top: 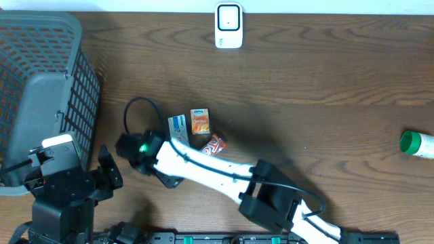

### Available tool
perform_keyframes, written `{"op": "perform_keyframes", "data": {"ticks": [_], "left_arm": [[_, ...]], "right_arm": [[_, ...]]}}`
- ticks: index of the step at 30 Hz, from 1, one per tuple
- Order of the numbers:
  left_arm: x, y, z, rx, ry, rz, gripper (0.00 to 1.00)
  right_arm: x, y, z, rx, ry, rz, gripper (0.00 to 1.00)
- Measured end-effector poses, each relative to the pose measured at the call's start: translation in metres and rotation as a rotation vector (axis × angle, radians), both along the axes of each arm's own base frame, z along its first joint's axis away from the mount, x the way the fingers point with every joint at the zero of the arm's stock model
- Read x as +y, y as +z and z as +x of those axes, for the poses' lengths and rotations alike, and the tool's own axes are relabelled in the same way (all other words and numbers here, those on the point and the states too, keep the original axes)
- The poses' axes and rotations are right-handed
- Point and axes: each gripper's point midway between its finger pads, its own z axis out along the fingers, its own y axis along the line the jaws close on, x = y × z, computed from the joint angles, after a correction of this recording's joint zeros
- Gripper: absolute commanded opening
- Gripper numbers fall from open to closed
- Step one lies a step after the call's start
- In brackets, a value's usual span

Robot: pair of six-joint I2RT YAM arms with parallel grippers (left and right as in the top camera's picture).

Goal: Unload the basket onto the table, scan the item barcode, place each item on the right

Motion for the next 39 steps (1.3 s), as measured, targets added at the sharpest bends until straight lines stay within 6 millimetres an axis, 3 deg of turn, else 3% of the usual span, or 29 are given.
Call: {"op": "perform_keyframes", "data": {"ticks": [4,9,14,17,21,27,33,39], "left_arm": [[0.000,-0.001,0.000,0.003,0.001,0.002,0.91],[0.001,0.003,0.001,-0.017,0.012,-0.010,0.91],[0.001,0.024,0.000,-0.085,0.023,-0.052,0.91],[0.004,0.035,-0.002,-0.121,0.038,-0.063,0.91],[0.006,0.037,-0.002,-0.129,0.047,-0.067,0.92],[0.006,0.037,-0.002,-0.130,0.049,-0.066,0.92],[0.006,0.037,-0.002,-0.129,0.049,-0.066,0.91],[0.006,0.037,-0.002,-0.129,0.049,-0.066,0.91]], "right_arm": [[0.004,0.014,-0.002,0.170,-0.021,0.097,0.01],[-0.010,0.018,0.017,0.311,-0.082,0.171,0.01],[-0.018,0.026,0.031,0.441,-0.074,0.286,0.01],[-0.014,0.041,0.022,0.584,-0.007,0.418,0.01],[-0.013,0.078,0.009,0.799,0.100,0.670,0.01],[-0.024,0.111,0.051,0.795,0.164,1.043,0.01],[-0.050,0.095,0.088,0.727,0.131,1.230,0.01],[-0.065,0.064,0.094,0.745,0.012,1.398,0.01]]}}
